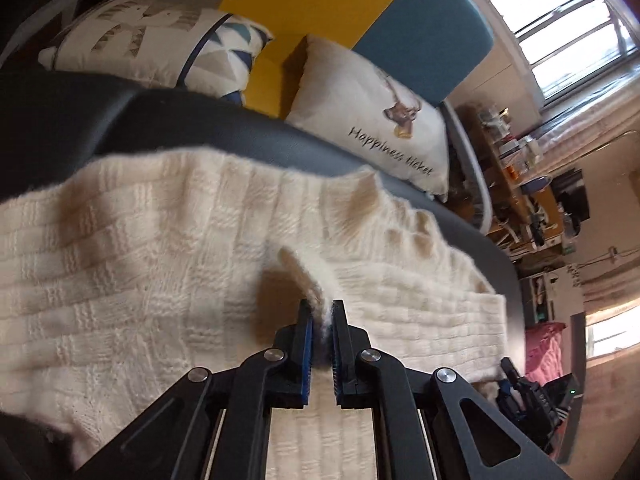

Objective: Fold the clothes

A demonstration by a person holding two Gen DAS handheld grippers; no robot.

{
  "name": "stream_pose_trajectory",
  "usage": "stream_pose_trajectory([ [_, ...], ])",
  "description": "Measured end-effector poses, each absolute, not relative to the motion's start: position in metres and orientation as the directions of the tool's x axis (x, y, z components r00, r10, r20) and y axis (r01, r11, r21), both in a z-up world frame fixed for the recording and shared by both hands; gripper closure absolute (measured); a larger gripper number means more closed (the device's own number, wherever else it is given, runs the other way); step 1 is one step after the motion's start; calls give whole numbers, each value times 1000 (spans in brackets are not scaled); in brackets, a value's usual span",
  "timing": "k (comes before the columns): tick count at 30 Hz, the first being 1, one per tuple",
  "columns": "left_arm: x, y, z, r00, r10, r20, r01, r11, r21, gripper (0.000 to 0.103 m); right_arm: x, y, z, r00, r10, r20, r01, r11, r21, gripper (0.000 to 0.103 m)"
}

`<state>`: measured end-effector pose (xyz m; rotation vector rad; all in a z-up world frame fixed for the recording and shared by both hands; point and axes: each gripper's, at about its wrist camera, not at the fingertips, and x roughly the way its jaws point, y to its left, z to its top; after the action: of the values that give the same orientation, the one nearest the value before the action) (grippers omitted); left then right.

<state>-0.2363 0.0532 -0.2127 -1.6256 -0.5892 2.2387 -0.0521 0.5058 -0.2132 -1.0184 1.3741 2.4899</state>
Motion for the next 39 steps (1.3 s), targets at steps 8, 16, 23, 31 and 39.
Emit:
stream_pose_trajectory([
  [8,-231,42,-214,-279,534,-798,28,-826,-562,95,-44,518,-211,-793,-259,-552,-359,-533,766,76],
  [16,-204,-6,-175,-364,445,-818,94,-856,-508,89,-16,541,-202,-839,-364,-404,-259,-386,886,73],
  [23,-198,83,-130,-363,552,-751,-148,-830,-538,83,-1,549,-220,-878,-395,-270,-241,-124,963,70],
  [31,-206,261,-167,-190,597,-779,-364,-780,-509,83,-28,541,-246,-863,-382,-330,-356,-4,935,61],
  [39,-204,307,-208,-193,442,-876,-438,-838,-327,83,-37,548,-234,-931,-278,-238,-236,-43,971,60],
])
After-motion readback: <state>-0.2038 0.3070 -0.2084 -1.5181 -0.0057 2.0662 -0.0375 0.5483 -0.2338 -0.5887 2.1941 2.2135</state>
